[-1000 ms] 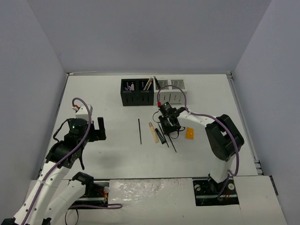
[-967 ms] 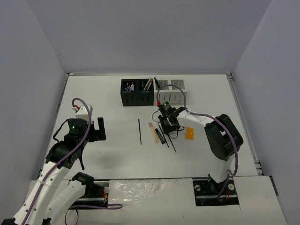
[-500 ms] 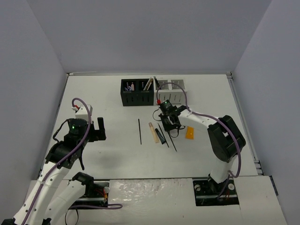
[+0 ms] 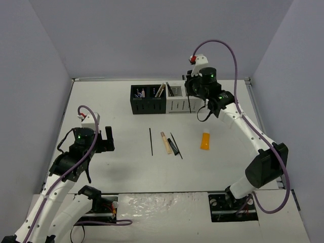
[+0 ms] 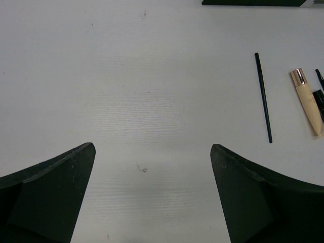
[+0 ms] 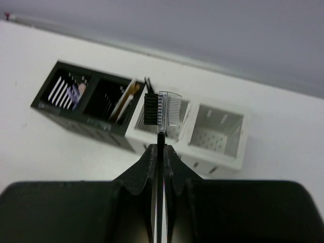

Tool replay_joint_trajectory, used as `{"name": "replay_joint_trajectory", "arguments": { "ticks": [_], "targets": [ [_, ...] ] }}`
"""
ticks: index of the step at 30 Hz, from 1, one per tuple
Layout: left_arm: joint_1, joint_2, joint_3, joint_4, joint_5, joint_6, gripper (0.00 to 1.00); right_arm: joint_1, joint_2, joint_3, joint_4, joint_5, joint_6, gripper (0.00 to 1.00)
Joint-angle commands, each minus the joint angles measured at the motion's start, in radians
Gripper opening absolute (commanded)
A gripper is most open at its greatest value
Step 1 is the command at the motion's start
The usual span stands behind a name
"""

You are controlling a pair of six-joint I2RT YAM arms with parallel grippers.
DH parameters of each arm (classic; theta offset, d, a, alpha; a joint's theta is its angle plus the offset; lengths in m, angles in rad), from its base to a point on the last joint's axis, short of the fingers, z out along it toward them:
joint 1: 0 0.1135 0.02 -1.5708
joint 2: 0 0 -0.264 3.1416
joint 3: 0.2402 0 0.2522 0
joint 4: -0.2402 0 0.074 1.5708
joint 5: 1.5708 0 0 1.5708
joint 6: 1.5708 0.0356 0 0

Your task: Organize the makeup

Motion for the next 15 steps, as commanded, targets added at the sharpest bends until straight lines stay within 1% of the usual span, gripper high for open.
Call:
{"name": "replay_joint_trajectory", "arguments": {
  "ticks": [1, 6, 9, 15],
  "targets": [
    [0.008, 0.01, 0.016, 0.048, -0.006, 0.013, 0.97, -0.031, 0.017, 0.008, 0.398, -0.061, -0.096, 0.0],
    [0.008, 0.019, 0.018, 0.045, -0.013, 0.012, 0.97, -0.04, 0.114, 0.003, 0.655, -0.147, -0.136, 0.0],
    [0.009, 0.019, 0.019, 0.042, -0.022, 0.015, 0.97, -0.043, 0.187, 0.028, 0.739, -0.194, -0.158, 0.0],
    [0.014, 0.012, 0.016, 0.046, -0.031, 0.013, 0.97, -0.049, 0.324, 0.05, 0.871, -0.234, -0.201, 0.0]
  ]
}}
